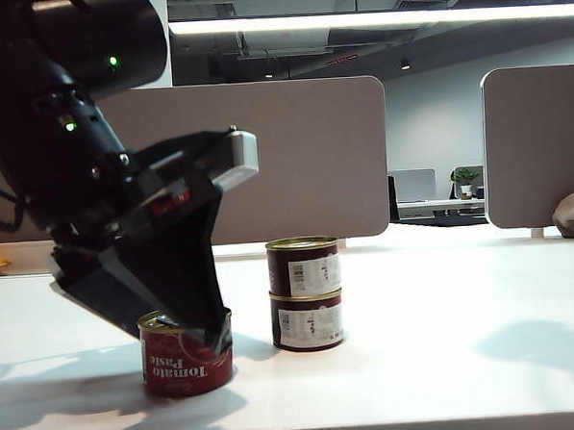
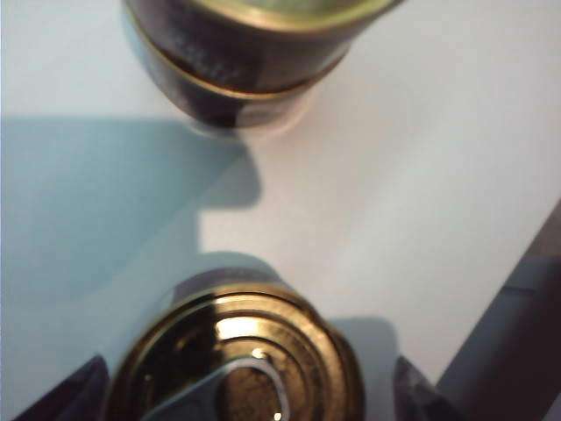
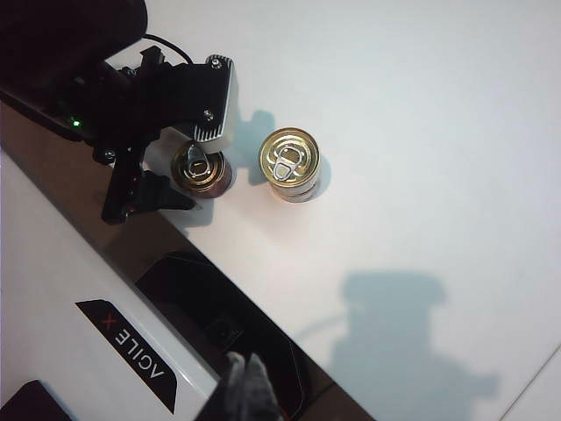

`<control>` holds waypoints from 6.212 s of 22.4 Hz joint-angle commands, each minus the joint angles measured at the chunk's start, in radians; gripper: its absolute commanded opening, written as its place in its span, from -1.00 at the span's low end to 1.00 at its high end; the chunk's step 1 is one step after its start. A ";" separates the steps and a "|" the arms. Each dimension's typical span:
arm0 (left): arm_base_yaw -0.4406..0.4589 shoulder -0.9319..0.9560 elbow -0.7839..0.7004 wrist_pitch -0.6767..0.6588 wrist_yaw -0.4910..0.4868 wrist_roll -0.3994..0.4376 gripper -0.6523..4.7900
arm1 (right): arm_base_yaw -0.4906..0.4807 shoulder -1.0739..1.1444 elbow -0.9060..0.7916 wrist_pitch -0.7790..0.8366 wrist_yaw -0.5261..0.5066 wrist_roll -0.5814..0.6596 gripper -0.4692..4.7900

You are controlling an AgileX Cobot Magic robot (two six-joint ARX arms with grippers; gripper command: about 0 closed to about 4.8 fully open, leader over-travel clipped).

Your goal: Pick up the cans one by one and stack them together.

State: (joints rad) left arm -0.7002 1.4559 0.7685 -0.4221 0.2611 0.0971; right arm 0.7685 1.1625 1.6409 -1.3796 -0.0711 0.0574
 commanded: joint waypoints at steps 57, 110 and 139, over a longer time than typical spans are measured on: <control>-0.031 0.114 0.512 -0.253 -0.100 0.050 0.23 | 0.000 -0.009 0.003 -0.004 0.002 0.003 -0.83; -0.074 0.155 0.513 -0.328 -0.127 0.079 0.60 | 0.000 -0.021 0.003 -0.002 0.002 0.021 -0.82; -0.074 -0.492 0.164 0.237 -0.301 -0.049 -0.78 | -0.004 -0.624 -0.766 1.106 0.148 -0.193 -0.82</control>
State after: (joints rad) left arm -0.7750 0.9535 0.9337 -0.2085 -0.0353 0.0021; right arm 0.7643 0.5369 0.8921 -0.3157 0.0746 -0.1326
